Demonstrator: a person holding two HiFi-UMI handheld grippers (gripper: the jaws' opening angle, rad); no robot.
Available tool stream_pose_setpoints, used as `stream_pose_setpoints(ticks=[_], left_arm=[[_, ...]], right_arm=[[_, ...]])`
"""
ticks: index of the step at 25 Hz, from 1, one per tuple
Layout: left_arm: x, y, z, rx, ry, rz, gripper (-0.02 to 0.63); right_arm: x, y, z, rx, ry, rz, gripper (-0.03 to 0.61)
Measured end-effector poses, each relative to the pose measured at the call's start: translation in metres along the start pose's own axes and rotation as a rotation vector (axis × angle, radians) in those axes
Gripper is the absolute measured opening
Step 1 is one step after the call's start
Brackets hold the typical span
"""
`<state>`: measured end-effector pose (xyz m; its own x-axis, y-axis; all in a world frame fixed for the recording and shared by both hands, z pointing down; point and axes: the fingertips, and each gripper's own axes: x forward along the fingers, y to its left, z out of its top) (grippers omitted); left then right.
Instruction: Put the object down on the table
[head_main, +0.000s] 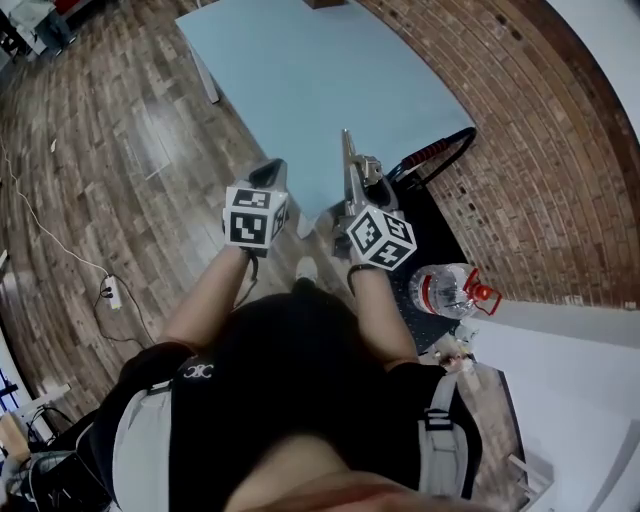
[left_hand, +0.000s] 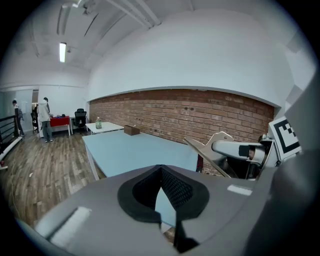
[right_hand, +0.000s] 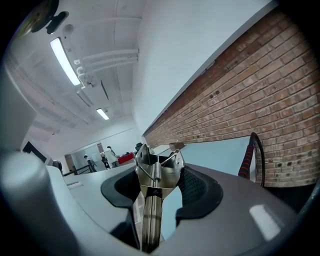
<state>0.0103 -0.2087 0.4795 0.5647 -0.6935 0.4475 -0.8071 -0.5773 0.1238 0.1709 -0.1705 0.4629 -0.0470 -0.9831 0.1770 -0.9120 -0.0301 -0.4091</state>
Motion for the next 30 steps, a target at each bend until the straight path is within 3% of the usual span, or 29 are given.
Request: stream_pose_setpoints(ticks=[11, 24, 30], left_arm=[[0.083, -0.013, 0.019, -0.014, 0.05, 0.035, 0.0], [0.108, 0.011, 0.024, -0.025, 0.085, 0.106, 0.0], [0.116, 0.037, 0.024, -0.012, 0.098, 0.099, 0.0]], right_arm=[[0.046, -0.061, 0.017, 0.0, 0.067, 0.023, 0.222], [0.105, -0.052, -0.011, 0.018, 0.184, 0.096, 0.222], [0.131, -0.046, -0.026, -0.014, 0.194, 0.068, 0.222]])
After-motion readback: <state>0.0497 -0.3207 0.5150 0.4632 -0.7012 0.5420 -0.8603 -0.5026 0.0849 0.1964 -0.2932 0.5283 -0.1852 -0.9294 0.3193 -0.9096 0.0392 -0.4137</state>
